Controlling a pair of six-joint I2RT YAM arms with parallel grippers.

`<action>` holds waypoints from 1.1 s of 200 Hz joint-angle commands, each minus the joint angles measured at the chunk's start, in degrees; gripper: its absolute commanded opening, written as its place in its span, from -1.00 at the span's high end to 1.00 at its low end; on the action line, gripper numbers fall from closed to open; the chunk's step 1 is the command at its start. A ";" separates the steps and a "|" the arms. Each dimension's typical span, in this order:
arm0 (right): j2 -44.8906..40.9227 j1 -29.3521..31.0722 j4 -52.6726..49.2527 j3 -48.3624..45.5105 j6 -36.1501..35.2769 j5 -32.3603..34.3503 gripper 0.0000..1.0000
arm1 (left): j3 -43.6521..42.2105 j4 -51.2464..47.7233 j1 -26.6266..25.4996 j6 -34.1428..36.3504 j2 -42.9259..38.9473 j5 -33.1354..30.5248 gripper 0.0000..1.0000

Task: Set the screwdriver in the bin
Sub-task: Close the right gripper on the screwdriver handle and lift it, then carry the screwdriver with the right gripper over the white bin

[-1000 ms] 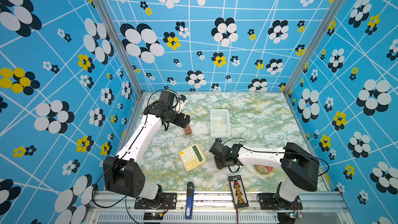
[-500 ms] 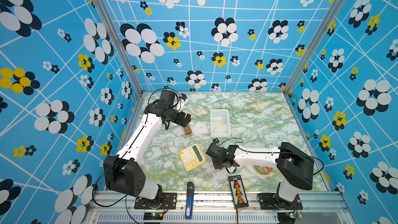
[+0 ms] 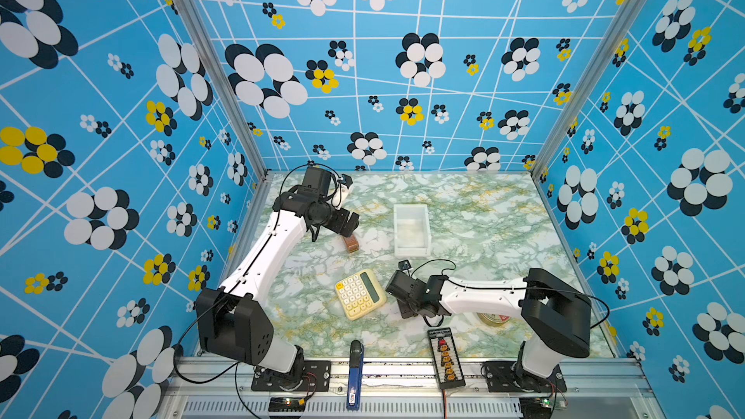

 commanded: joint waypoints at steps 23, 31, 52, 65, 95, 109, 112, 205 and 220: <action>-2.83 0.08 -3.98 -2.64 -1.44 0.82 0.74 | 3.23 -0.45 -0.88 0.19 1.06 -0.87 -0.99; -3.48 0.08 -3.85 -2.77 -1.91 0.73 0.74 | 3.46 -0.68 -0.87 0.06 1.10 -0.82 -0.99; -5.27 0.10 -4.06 -3.00 -2.85 0.45 0.74 | 3.64 -0.81 -0.98 0.05 0.97 -1.15 -0.99; -6.47 0.08 -4.73 -2.74 -3.62 0.78 0.74 | 3.61 -0.90 -0.96 0.14 0.63 -1.56 -0.98; -9.34 -0.27 -6.32 -1.62 -5.56 1.52 0.74 | 4.06 -1.24 -0.98 0.45 -0.19 -2.51 -0.98; -10.41 -0.74 -6.84 -1.01 -6.36 1.43 0.74 | 4.21 -1.31 -0.95 0.49 -0.61 -2.87 -0.98; -10.68 -0.85 -7.02 -0.93 -6.53 1.35 0.74 | 4.30 -1.40 -0.92 0.49 -0.69 -2.94 -0.99; -16.28 -7.93 -9.93 4.77 -12.95 -3.79 0.72 | 3.78 -2.46 -0.28 0.34 -5.05 -6.67 -0.98; -16.26 -10.16 -10.47 6.66 -14.50 -4.51 0.72 | 2.46 -2.46 -0.27 0.22 -6.33 -5.64 -0.98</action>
